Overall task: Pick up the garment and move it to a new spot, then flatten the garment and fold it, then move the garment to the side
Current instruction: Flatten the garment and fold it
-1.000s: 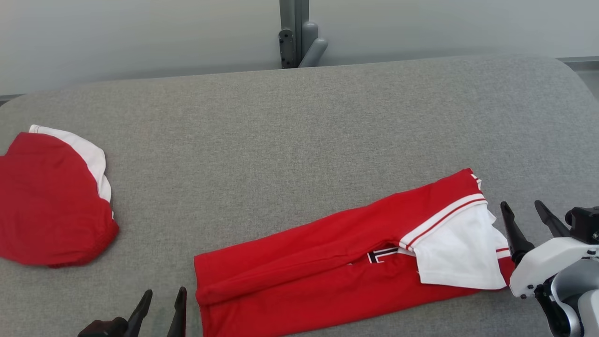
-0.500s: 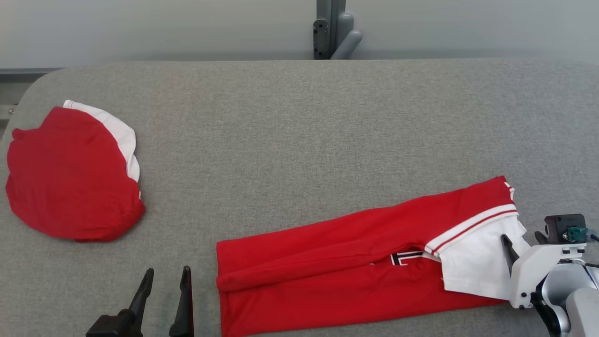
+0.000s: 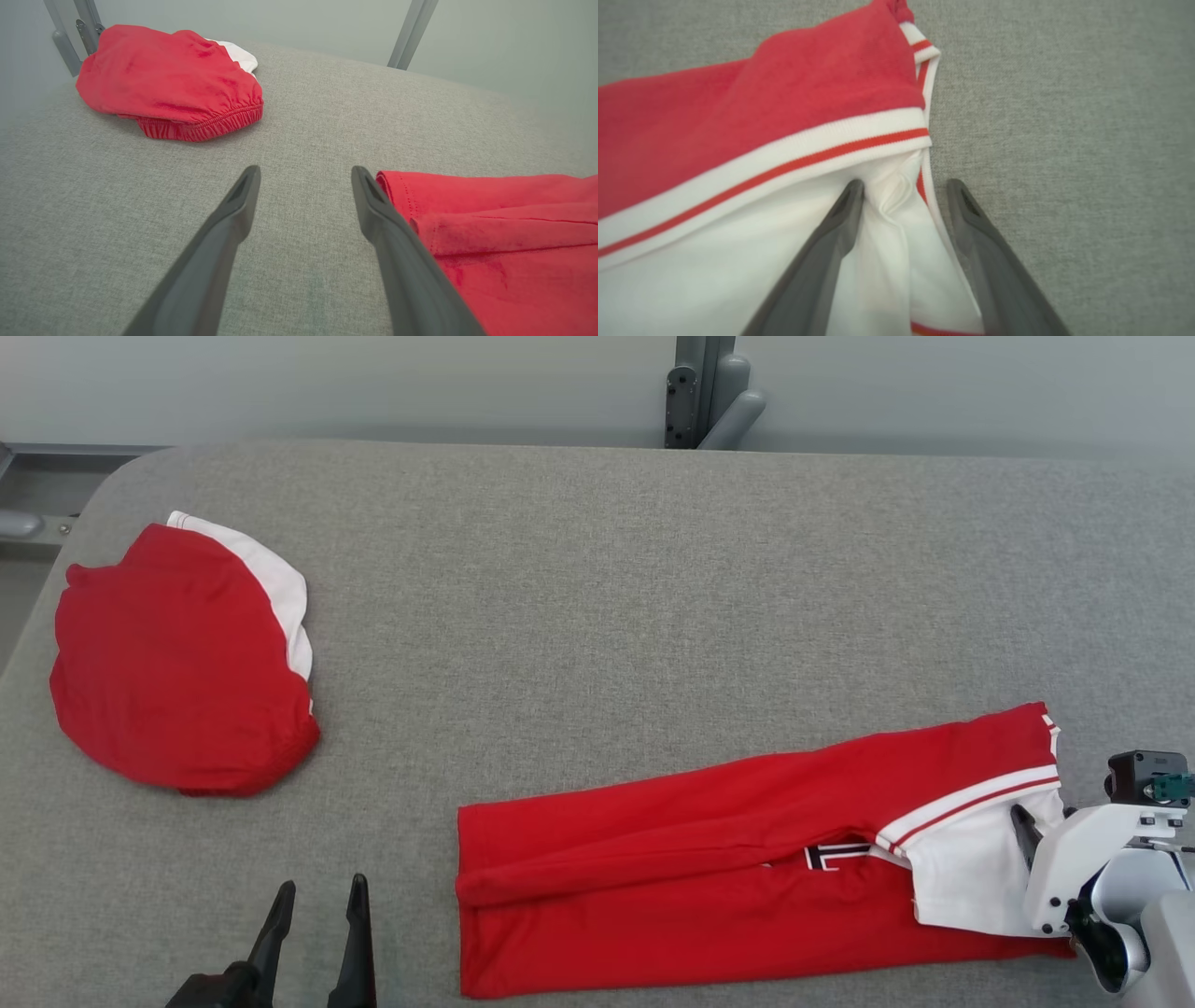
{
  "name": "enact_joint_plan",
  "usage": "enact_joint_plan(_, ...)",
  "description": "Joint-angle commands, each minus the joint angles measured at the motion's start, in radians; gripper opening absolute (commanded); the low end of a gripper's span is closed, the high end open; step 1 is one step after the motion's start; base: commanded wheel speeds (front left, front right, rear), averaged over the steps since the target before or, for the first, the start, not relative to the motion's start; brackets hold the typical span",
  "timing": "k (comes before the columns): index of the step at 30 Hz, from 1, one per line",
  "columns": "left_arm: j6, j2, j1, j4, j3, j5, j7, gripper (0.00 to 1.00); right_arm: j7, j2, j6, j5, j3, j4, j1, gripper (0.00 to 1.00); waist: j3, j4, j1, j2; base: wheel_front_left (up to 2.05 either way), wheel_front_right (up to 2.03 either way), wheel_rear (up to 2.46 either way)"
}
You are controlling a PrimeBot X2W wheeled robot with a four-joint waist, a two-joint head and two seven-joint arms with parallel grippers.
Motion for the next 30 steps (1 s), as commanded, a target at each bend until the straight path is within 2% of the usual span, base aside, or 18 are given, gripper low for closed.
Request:
enact_joint_plan(1,-0.006,-0.003,0.014,0.001,0.007,0.009,-0.002,1.00,0.016,0.015,0.000,0.014,0.016,0.033,0.020,0.00,-0.003,0.000,0.0000,0.0000,0.00,0.00,0.00)
enact_joint_plan(4,-0.024,-0.022,0.023,0.016,0.036,0.025,-0.002,1.00,0.011,0.003,-0.001,0.076,0.026,0.044,0.026,0.00,-0.012,-0.009,0.0000,0.0000,0.00,0.00,0.00)
enact_joint_plan(10,-0.054,-0.049,0.024,0.050,0.085,0.060,-0.002,1.00,0.007,-0.072,-0.002,0.158,0.002,0.044,0.010,0.00,-0.023,-0.042,0.0000,0.0000,0.00,0.00,0.00)
enact_joint_plan(15,-0.075,-0.065,0.011,0.065,0.114,0.080,-0.002,1.00,0.030,-0.190,-0.001,0.190,-0.045,0.019,-0.005,0.00,-0.021,-0.065,0.0000,0.0000,0.00,0.00,0.00)
enact_joint_plan(19,-0.089,-0.076,0.010,0.067,0.135,0.094,-0.002,1.00,0.050,-0.314,-0.001,0.198,-0.147,0.007,0.006,0.00,-0.013,-0.076,0.0000,0.0000,0.00,0.00,0.00)
enact_joint_plan(22,-0.098,-0.079,0.006,0.070,0.146,0.105,-0.002,1.00,0.071,-0.373,0.000,0.203,-0.211,-0.017,0.008,0.00,-0.008,-0.080,0.0000,0.0000,0.00,0.00,0.00)
enact_joint_plan(26,-0.107,-0.088,0.001,0.071,0.153,0.117,-0.002,1.00,0.077,-0.392,0.000,0.229,-0.203,-0.126,0.052,0.00,-0.010,-0.080,0.0000,0.0000,0.00,0.00,0.00)
enact_joint_plan(30,-0.110,-0.102,0.006,0.075,0.155,0.119,-0.003,1.00,0.062,-0.328,0.000,0.279,-0.139,-0.328,0.131,0.00,-0.016,-0.080,0.0000,0.0000,0.00,0.00,0.00)
